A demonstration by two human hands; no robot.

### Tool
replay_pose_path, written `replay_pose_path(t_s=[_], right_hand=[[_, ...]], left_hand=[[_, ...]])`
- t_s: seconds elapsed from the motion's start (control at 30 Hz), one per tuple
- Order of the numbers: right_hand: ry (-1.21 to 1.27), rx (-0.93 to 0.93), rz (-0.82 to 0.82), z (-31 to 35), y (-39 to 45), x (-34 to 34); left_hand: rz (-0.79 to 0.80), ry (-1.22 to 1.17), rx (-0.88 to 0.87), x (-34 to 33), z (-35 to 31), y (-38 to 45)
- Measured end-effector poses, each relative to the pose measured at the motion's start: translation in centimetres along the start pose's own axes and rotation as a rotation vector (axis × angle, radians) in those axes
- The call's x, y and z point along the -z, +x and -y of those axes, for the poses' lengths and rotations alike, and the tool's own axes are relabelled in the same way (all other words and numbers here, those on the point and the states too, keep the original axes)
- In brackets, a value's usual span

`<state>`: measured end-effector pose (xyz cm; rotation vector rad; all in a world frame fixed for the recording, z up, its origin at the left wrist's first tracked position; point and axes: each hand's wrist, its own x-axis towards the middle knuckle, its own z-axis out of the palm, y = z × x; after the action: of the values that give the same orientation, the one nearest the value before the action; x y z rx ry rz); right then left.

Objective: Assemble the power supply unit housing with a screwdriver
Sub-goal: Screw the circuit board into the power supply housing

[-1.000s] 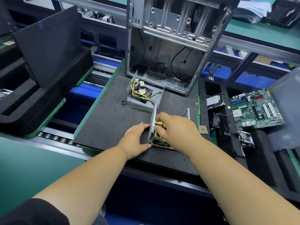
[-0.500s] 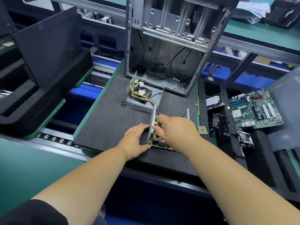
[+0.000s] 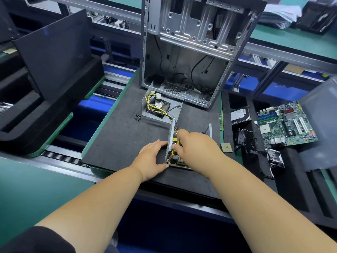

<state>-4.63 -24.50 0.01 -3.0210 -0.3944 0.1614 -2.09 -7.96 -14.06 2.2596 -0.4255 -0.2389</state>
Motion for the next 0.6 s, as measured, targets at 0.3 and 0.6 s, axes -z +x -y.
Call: replay_pose_path(t_s=[0.3, 0.6], right_hand=[[-0.079, -0.136, -0.013, 0.4, 0.2, -0.2], [-0.066, -0.195, 0.051, 1.3, 1.0, 0.6]], left_hand=[[0.014, -0.006, 0.029, 0.2, -0.4, -0.2], [0.034, -0.011, 0.057, 0.2, -0.5, 0.0]])
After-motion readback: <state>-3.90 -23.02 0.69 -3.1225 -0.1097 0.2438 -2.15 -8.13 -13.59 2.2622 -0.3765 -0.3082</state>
